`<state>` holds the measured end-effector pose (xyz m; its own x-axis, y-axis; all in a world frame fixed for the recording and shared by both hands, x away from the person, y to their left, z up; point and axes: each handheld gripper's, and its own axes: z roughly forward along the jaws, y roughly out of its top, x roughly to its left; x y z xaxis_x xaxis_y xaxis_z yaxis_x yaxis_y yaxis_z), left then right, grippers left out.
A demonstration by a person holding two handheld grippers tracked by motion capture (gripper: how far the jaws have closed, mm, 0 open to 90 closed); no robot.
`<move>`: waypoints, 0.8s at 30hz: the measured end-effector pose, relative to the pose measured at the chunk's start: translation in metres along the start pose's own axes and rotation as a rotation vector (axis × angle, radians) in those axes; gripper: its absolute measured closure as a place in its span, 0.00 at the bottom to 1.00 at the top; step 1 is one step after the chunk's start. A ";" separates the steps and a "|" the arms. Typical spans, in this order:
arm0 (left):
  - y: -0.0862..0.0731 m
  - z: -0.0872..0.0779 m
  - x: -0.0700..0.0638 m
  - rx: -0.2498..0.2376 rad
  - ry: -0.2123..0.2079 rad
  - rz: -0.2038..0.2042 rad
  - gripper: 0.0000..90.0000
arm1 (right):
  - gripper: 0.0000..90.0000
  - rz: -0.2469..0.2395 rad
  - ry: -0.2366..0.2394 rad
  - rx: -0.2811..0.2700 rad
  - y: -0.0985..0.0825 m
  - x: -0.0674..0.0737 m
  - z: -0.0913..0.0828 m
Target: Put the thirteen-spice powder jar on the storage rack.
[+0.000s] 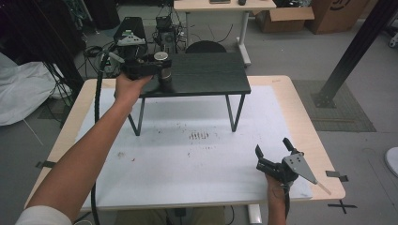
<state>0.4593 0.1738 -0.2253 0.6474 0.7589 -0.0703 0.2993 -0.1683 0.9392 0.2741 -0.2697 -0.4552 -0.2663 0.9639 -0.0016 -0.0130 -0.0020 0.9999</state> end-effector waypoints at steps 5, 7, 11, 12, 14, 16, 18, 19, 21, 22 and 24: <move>0.001 -0.005 0.002 -0.016 -0.013 -0.027 0.35 | 0.00 0.000 0.000 0.000 0.000 0.000 0.000; 0.001 -0.009 0.001 -0.034 -0.021 -0.024 0.33 | 0.00 0.001 0.000 0.000 0.000 0.000 0.000; -0.001 -0.023 -0.003 -0.108 -0.030 -0.033 0.23 | 0.00 0.001 0.001 0.001 0.000 0.000 0.000; -0.001 -0.023 -0.003 -0.108 -0.030 -0.033 0.21 | 0.00 0.001 0.001 0.001 0.000 0.000 0.000; -0.003 -0.029 -0.002 -0.122 -0.036 -0.047 0.15 | 0.00 0.001 0.001 0.001 0.000 0.000 0.000; -0.006 -0.034 -0.001 -0.129 -0.054 -0.060 0.11 | 0.00 0.001 0.001 0.002 0.000 0.000 0.000; -0.009 -0.040 -0.001 -0.154 -0.056 -0.066 0.08 | 0.00 0.002 0.001 0.003 0.000 0.000 0.000; -0.010 -0.043 -0.001 -0.162 -0.059 -0.069 0.08 | 0.00 0.002 0.001 0.003 0.000 0.000 0.000; -0.011 -0.048 -0.001 -0.166 -0.067 -0.069 0.05 | 0.00 0.003 0.001 0.004 0.000 0.000 0.000; -0.011 -0.051 -0.001 -0.168 -0.066 -0.065 0.04 | 0.00 0.002 0.001 0.006 0.000 0.000 0.000; -0.012 -0.057 -0.003 -0.190 -0.067 -0.059 0.03 | 0.00 0.001 0.001 0.006 0.000 0.000 0.001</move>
<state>0.4143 0.2095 -0.2177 0.6796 0.7195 -0.1430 0.2046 0.0013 0.9788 0.2746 -0.2698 -0.4550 -0.2669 0.9637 -0.0003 -0.0069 -0.0016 1.0000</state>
